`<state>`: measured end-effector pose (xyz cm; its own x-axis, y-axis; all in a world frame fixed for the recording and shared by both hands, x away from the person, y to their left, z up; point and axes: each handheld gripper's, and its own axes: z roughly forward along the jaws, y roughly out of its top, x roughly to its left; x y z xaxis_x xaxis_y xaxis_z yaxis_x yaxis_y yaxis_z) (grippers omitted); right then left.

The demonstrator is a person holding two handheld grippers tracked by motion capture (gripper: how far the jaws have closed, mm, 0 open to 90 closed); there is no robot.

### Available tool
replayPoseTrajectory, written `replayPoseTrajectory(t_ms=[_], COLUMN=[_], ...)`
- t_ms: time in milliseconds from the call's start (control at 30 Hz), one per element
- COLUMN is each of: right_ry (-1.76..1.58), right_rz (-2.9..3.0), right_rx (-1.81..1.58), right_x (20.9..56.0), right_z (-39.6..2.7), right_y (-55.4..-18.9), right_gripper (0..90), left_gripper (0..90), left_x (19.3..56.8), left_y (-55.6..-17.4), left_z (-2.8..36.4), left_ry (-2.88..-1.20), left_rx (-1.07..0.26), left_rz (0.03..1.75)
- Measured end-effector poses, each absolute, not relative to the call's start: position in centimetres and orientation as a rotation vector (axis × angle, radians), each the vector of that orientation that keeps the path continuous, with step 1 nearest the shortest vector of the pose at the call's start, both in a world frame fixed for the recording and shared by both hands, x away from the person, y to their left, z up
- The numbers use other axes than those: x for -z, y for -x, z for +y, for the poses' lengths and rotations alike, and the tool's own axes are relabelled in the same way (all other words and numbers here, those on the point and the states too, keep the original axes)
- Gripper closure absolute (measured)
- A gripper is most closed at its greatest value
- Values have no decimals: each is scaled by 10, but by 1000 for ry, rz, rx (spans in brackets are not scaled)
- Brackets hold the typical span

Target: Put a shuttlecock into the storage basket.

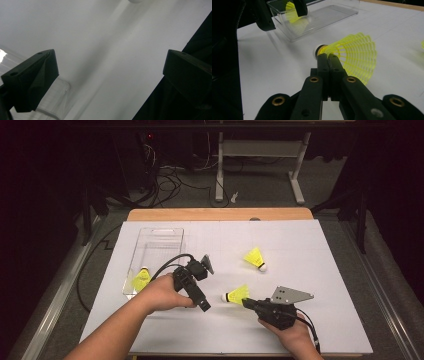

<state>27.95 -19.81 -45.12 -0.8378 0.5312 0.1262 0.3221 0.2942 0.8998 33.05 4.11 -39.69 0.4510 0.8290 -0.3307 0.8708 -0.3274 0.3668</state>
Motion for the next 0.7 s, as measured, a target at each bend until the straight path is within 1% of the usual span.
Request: replayPoseTrajectory(t_ms=[700], right_ry=[-722], right_rz=[2386], right_rx=[-1631], right_x=[447], right_z=[-183], right_y=[-272], right_gripper=[900], left_gripper=[11], left_x=[402], left_y=[-325], left_z=[35], left_ry=[-2232], left_rx=[117], left_rz=[1397])
